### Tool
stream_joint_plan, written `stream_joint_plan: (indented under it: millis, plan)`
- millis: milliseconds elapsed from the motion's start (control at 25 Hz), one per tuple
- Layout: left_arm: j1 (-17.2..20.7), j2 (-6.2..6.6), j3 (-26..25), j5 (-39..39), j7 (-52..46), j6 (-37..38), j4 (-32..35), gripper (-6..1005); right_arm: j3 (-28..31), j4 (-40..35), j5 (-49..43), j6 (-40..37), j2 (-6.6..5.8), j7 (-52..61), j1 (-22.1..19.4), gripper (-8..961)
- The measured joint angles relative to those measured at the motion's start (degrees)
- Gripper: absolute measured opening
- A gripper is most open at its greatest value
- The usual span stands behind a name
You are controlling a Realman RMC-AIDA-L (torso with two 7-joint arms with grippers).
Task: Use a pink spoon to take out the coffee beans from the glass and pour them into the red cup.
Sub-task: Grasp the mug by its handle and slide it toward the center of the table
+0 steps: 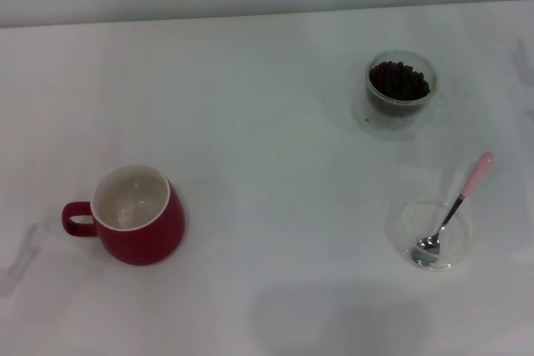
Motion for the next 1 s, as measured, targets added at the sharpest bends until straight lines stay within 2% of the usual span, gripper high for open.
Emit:
stream_joint_plan:
  millis: [480, 1000]
  plan:
    - [-0.7, -0.02, 0.0, 6.4, 0.0, -1.6, -0.1, 893, 0.4, -0.1, 0.3, 0.2, 0.01, 0.0, 1.7, 852]
    - [-4.0, -0.18, 0.0, 11.2, -0.1, -9.2, 0.4, 892, 0.4, -0.1, 0.3, 0.3, 0.01, 0.0, 2.5, 851]
